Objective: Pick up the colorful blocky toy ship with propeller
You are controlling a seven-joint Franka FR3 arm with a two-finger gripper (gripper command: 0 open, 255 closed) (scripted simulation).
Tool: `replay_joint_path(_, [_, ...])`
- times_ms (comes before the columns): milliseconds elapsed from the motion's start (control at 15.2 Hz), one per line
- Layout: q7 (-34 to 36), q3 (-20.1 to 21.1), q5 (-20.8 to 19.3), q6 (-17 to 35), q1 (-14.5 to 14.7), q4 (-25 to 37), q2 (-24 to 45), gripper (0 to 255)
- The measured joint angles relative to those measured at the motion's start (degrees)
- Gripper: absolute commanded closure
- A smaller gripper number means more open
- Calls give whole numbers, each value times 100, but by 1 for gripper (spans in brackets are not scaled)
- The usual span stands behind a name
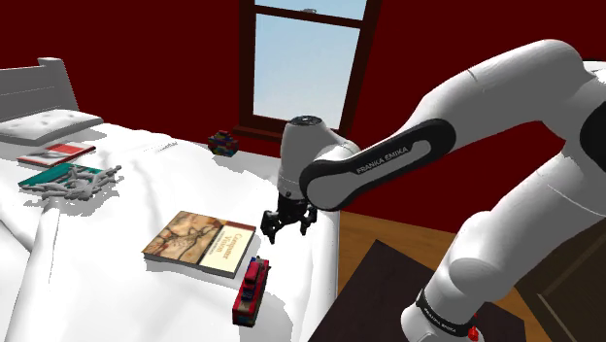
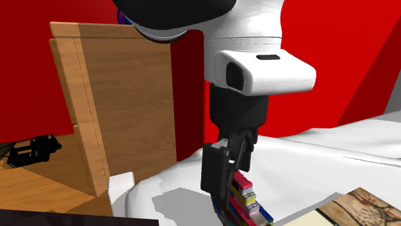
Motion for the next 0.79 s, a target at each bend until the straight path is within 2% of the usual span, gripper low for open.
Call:
replay_joint_path(264, [1089, 301, -663, 755, -208, 239, 1017, 0])
replay_joint_path(396, [1777, 356, -1198, 1016, -235, 520, 1621, 0])
replay_joint_path(528, [2436, 279, -1738, 1221, -160, 795, 2178, 0])
replay_joint_path(792, [2959, 110, -2237, 1489, -1, 943, 2671, 0])
